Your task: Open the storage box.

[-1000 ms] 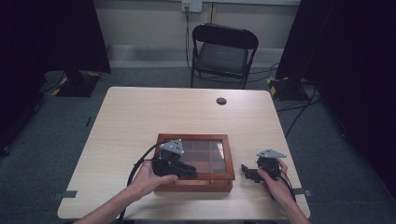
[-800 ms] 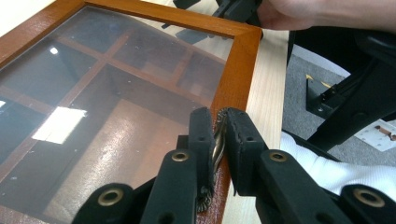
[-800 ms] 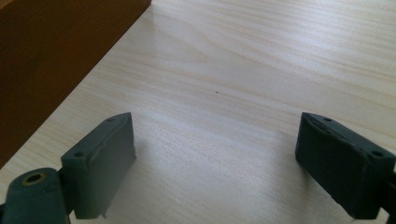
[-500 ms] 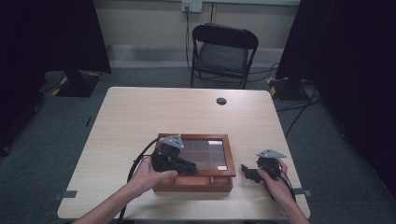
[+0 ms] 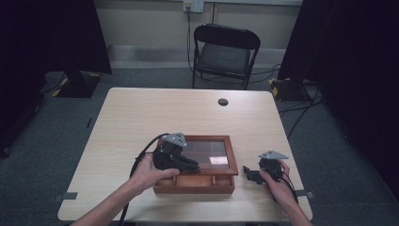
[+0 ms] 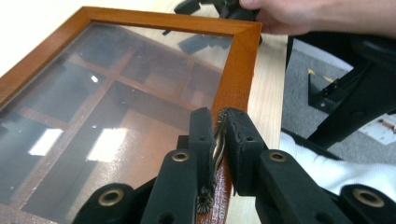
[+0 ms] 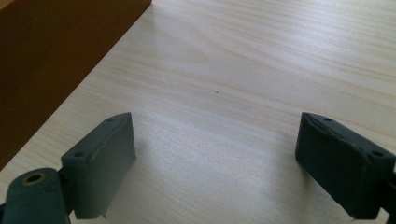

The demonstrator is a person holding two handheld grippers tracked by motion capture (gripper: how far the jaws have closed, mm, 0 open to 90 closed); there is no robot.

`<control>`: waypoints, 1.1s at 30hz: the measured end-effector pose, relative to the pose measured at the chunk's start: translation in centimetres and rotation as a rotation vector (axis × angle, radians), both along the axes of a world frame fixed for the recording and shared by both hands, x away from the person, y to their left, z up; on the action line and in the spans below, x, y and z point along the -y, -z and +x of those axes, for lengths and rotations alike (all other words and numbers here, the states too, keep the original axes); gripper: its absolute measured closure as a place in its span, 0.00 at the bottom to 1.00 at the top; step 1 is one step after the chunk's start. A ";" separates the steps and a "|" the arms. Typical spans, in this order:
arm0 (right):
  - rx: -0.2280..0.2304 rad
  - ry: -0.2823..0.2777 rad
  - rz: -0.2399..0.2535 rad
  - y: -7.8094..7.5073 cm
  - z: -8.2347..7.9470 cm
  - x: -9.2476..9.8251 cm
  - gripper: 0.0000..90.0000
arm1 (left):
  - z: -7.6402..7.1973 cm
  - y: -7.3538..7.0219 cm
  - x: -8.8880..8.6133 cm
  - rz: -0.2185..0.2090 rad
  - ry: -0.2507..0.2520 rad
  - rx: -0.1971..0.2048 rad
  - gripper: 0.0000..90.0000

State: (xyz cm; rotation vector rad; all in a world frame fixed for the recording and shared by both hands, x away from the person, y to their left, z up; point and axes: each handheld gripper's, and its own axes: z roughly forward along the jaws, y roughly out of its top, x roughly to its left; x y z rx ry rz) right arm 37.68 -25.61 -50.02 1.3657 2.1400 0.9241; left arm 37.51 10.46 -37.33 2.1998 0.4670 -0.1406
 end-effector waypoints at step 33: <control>0.000 0.001 0.001 0.0 0.0 0.0 0.13 | 1.3 -2.8 0.0 0.010 0.001 0.021 0.90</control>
